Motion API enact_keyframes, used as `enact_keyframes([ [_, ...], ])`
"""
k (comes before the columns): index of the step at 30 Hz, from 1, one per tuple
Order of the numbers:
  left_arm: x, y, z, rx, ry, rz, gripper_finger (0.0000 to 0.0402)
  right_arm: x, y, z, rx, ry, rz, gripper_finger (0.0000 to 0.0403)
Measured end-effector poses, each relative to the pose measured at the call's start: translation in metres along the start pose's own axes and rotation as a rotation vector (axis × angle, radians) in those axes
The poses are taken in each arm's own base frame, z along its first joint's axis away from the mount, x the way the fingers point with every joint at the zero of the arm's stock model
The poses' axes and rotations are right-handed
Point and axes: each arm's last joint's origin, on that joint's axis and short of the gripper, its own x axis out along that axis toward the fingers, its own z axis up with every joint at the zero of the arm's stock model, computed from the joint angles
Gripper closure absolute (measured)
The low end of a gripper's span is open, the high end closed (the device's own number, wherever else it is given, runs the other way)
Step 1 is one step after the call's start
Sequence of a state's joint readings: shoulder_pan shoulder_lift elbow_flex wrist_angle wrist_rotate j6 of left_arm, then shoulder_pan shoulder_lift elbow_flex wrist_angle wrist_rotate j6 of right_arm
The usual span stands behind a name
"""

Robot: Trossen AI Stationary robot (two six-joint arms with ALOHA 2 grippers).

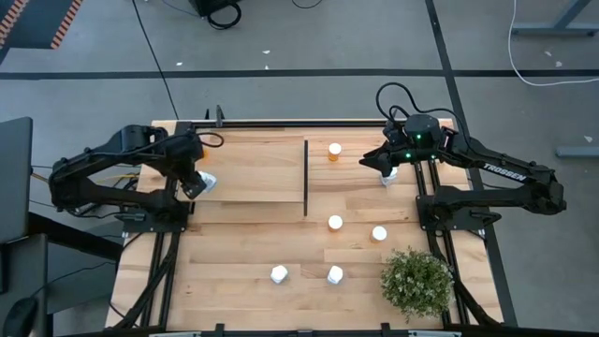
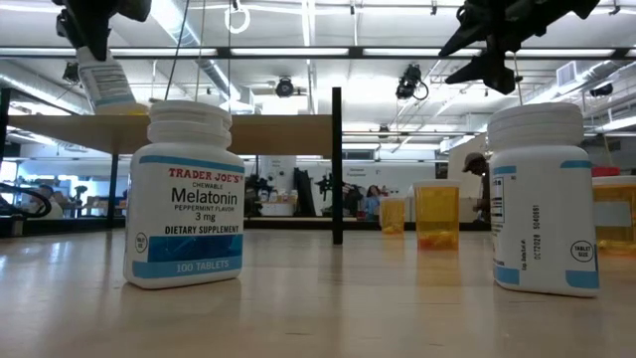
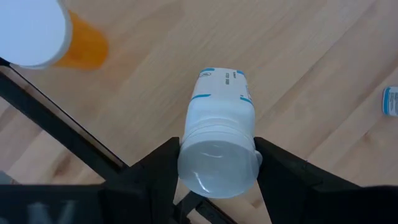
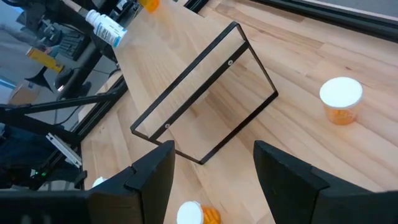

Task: Pick and place medicine bottles onto shelf by color
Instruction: Put the white pill bottle on the shelf

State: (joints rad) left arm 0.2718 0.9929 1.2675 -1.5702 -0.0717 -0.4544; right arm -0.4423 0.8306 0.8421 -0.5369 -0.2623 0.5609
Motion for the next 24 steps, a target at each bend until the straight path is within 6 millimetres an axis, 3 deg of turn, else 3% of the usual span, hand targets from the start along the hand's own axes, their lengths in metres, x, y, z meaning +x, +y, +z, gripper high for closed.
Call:
enact_keyframes([
  [4,0.002,-0.001,0.003,0.0,0.013,0.007,0.0195,0.0,0.0,0.0,0.006,0.0,0.0,0.0177],
  [15,0.003,-0.004,0.006,-0.061,0.028,-0.005,0.0114,0.0,0.0,0.0,0.008,0.0,0.001,0.0177],
  [24,-0.028,-0.001,0.01,-0.14,-0.126,0.012,0.0117,0.0,0.0,0.0,0.015,0.003,0.005,0.0177],
])
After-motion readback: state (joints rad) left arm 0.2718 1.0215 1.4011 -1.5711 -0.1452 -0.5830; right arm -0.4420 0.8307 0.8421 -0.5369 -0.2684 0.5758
